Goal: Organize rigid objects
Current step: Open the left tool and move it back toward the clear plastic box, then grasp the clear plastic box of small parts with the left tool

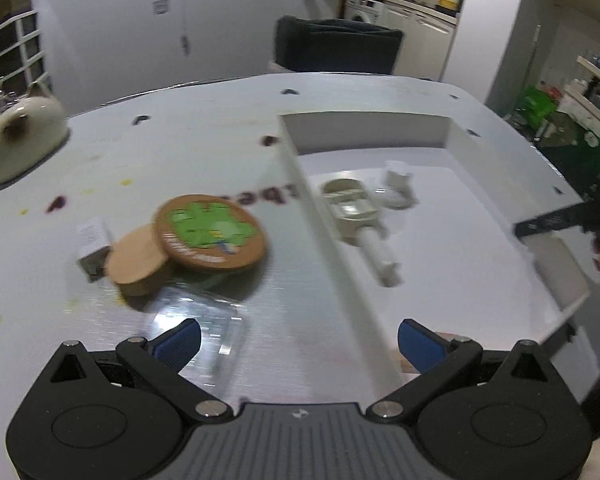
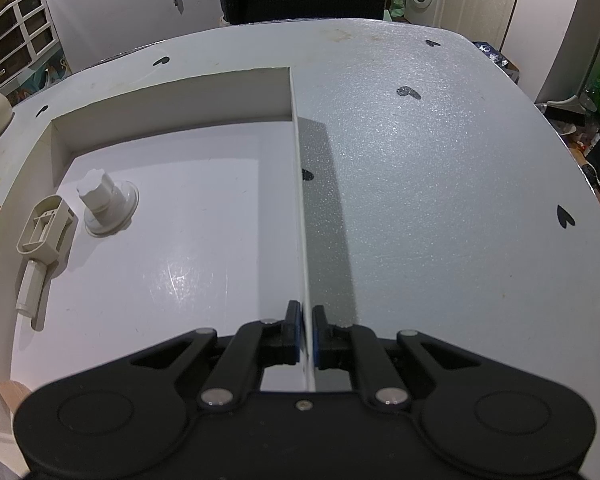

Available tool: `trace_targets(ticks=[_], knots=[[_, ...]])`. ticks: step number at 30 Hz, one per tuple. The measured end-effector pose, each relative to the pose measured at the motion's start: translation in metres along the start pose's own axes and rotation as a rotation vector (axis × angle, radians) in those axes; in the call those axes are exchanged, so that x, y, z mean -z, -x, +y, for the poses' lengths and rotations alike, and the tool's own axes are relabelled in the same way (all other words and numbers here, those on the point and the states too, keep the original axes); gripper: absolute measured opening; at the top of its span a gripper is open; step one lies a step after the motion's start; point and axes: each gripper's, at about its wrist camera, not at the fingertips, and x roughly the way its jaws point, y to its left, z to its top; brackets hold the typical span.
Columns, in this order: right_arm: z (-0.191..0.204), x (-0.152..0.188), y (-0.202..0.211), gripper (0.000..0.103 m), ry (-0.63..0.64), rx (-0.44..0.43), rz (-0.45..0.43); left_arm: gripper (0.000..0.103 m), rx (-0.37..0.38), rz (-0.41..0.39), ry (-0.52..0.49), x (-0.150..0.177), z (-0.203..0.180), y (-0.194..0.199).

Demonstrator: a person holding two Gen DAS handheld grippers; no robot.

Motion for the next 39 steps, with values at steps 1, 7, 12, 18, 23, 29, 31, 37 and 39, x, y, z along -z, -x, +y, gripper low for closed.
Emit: trace_targets(ticks=[1,7,12,18,23,29,31,37,39], knots=[[0.000,0.000,0.000,0.008,0.000,0.000,0.000,0.103,-0.011,0.001,0.001,0.000,0.007,-0.002],[-0.001,0.000,0.000,0.008,-0.008,-0.003,0.000,0.103,-0.039,-0.007,-0.029,-0.002,0.041,-0.015],[-0.002,0.000,0.000,0.008,-0.018,-0.001,0.001,0.103,-0.038,0.031,-0.106,-0.004,0.057,-0.035],[-0.003,-0.001,0.000,0.008,-0.033,0.001,0.002,0.103,-0.010,0.116,-0.135,-0.004,0.071,-0.057],[-0.003,-0.001,0.000,0.008,-0.040,0.002,0.003,0.098,0.002,0.130,-0.119,-0.005,0.075,-0.062],[-0.003,-0.001,0.000,0.008,-0.040,0.002,0.003,0.073,-0.022,0.094,-0.113,-0.007,0.069,-0.057],[-0.003,-0.001,0.000,0.008,-0.039,0.002,0.003,0.073,-0.037,0.095,-0.096,-0.005,0.067,-0.056],[-0.003,-0.002,0.000,0.008,-0.030,0.000,0.006,0.073,-0.084,0.094,-0.015,0.004,0.062,-0.049],[-0.003,-0.002,0.000,0.008,-0.024,-0.001,0.006,0.073,-0.088,0.092,0.027,0.007,0.061,-0.044]])
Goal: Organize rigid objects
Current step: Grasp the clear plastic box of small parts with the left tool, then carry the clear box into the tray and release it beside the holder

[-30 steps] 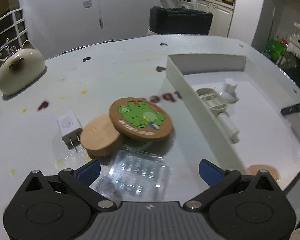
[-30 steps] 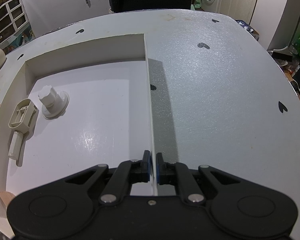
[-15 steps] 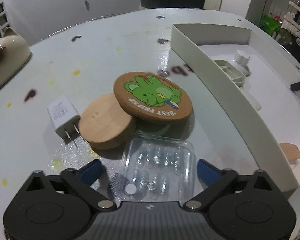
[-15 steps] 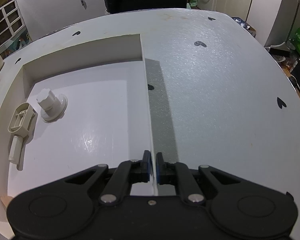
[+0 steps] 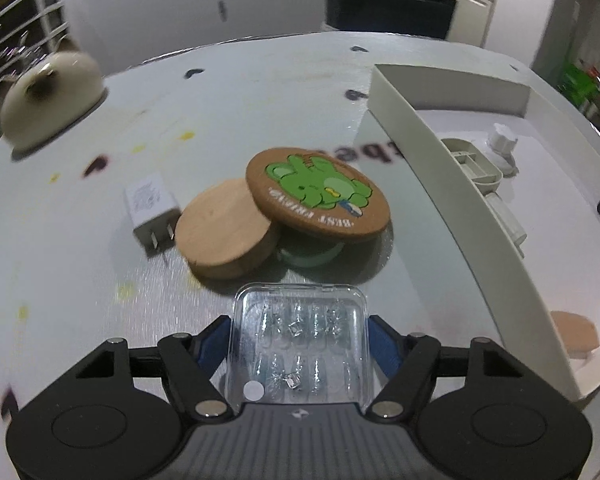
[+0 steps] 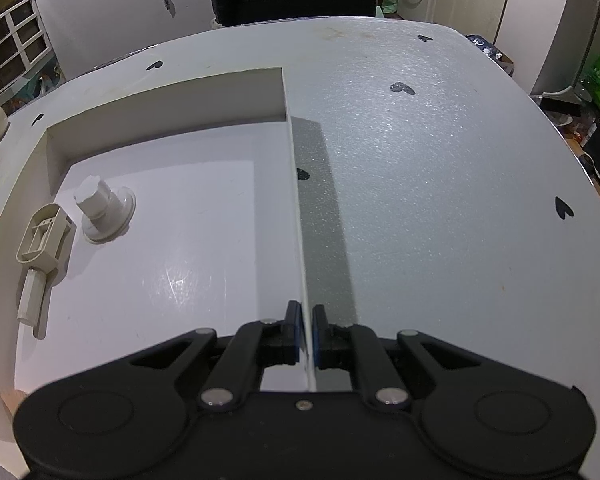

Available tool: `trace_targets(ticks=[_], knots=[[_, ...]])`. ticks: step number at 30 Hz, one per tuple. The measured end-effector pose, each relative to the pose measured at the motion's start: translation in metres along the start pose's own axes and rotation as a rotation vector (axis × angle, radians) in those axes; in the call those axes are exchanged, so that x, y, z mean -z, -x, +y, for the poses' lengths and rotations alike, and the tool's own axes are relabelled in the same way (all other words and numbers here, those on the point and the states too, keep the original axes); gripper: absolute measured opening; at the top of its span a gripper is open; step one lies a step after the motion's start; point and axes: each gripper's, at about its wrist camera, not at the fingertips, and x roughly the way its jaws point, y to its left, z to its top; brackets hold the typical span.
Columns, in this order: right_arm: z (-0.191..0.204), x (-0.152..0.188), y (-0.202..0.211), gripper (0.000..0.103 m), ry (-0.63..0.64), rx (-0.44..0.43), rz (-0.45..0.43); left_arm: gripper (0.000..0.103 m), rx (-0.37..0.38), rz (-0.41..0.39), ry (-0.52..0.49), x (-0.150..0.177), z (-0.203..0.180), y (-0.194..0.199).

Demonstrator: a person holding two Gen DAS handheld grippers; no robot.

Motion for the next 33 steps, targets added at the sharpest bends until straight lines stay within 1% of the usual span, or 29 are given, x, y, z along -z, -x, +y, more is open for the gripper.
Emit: trace_targets(ticks=[5,9,15,19,26,30,33], knots=[[0.001,0.000,0.000,0.008,0.013,-0.001,0.000,0.073,0.009,-0.041,0.071,0.004,-0.005,0.022],[0.001,0.000,0.000,0.007,0.016,-0.005,0.000,0.073,0.037,-0.095,0.100,-0.003,-0.016,0.044],[-0.001,0.001,0.000,0.005,0.009,-0.010,-0.003,0.073,0.118,-0.178,0.057,-0.030,-0.046,0.067],[-0.002,0.000,0.000,0.005,0.007,-0.015,-0.003,0.073,0.186,-0.205,0.009,-0.048,-0.072,0.071],[-0.004,0.000,0.000,0.005,0.002,-0.019,-0.001,0.073,0.275,-0.179,-0.066,-0.070,-0.116,0.053],[-0.004,-0.001,0.000,0.005,0.001,-0.019,0.004,0.073,0.314,-0.127,-0.095,-0.077,-0.135,0.033],[-0.005,-0.002,0.000,0.005,0.001,-0.020,0.005,0.073,0.327,-0.082,-0.117,-0.080,-0.149,0.017]])
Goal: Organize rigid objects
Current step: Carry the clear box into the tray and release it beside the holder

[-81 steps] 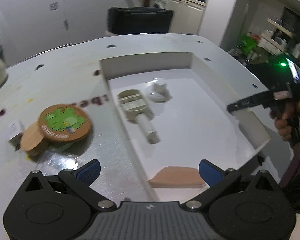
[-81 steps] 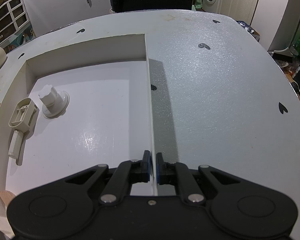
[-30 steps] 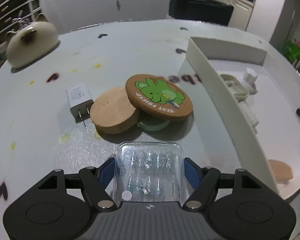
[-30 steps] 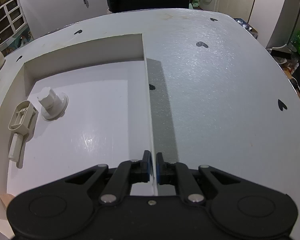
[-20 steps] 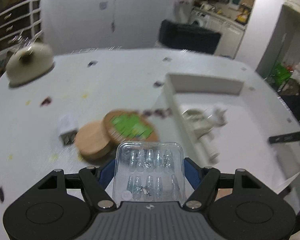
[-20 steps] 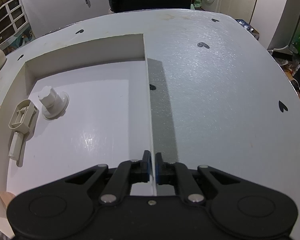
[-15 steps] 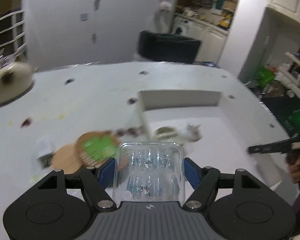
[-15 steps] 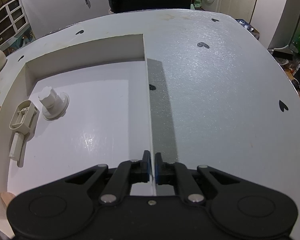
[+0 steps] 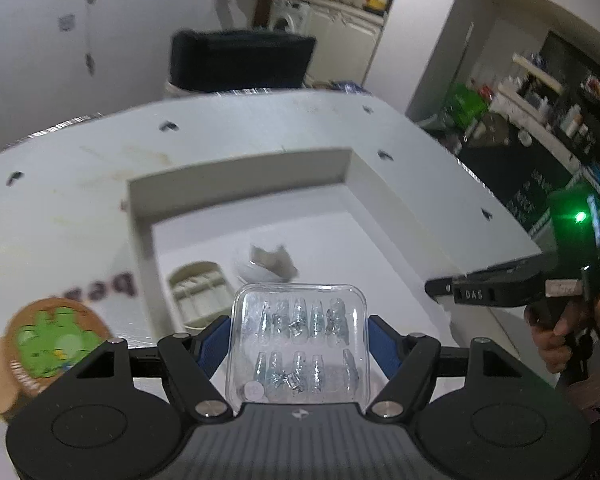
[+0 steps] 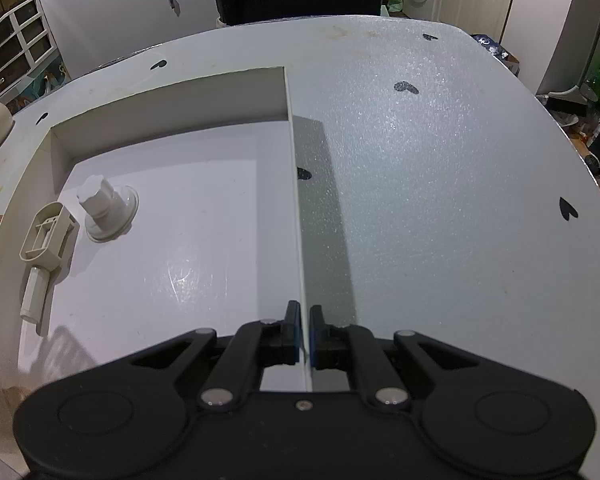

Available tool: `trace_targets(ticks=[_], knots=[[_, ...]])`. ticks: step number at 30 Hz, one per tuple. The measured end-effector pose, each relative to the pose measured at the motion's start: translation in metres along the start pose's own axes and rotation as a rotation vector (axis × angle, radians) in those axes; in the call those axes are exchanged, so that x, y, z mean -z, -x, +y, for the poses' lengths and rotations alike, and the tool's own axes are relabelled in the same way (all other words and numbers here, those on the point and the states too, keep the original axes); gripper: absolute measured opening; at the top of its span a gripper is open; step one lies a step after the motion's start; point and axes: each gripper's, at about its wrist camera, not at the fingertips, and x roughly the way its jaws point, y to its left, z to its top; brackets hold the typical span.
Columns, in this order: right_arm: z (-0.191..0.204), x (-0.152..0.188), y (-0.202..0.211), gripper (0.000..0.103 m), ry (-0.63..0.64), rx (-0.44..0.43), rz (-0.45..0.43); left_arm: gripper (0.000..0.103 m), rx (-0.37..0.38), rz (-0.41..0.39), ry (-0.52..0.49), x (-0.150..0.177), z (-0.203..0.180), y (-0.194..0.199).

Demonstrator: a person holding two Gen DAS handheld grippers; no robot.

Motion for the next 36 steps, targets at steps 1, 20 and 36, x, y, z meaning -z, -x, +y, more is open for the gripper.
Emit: trace_targets(ticks=[1,20,36], knots=[[0.000,0.000,0.000,0.005,0.000,0.000,0.000,0.073,0.002,0.018,-0.004,-0.001,-0.003,-0.007],[-0.001,0.000,-0.001,0.005,0.002,-0.005,0.004,0.090,-0.008,0.138,-0.011,0.005,-0.010,-0.052],[-0.001,0.000,-0.001,0.005,0.003,-0.004,0.005,0.103,-0.001,0.135,-0.034,0.009,-0.019,-0.036]])
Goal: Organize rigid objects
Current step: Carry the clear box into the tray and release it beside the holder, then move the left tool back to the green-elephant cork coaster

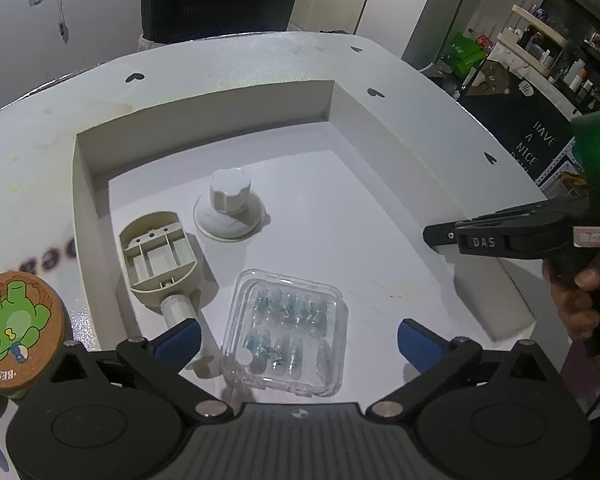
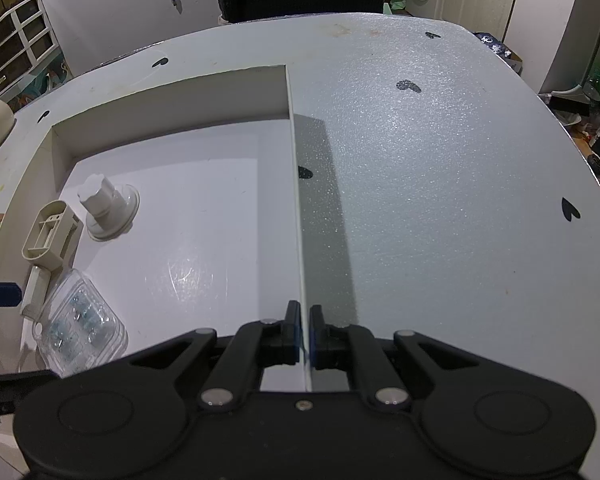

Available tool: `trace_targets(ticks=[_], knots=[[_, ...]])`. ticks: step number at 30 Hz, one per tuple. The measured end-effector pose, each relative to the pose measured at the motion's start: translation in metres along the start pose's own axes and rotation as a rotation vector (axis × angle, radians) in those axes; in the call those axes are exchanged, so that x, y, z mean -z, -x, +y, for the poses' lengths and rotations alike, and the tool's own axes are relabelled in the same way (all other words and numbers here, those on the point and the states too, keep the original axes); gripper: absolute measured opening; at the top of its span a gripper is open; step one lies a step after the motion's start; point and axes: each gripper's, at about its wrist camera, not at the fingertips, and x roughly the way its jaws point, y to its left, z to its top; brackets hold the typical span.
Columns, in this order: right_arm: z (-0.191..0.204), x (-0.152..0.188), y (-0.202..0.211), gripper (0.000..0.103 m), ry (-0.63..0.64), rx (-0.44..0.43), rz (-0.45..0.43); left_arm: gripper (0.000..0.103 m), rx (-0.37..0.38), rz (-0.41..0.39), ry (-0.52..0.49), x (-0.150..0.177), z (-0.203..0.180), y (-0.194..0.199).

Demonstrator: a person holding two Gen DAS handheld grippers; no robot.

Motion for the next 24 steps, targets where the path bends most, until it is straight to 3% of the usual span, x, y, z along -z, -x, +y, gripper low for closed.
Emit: trace_targets(ticks=[24], knots=[[0.005,-0.004,-0.002,0.005,0.015,0.014,0.021,0.103,-0.032,-0.128,0.037,0.026,0.012,0.072]])
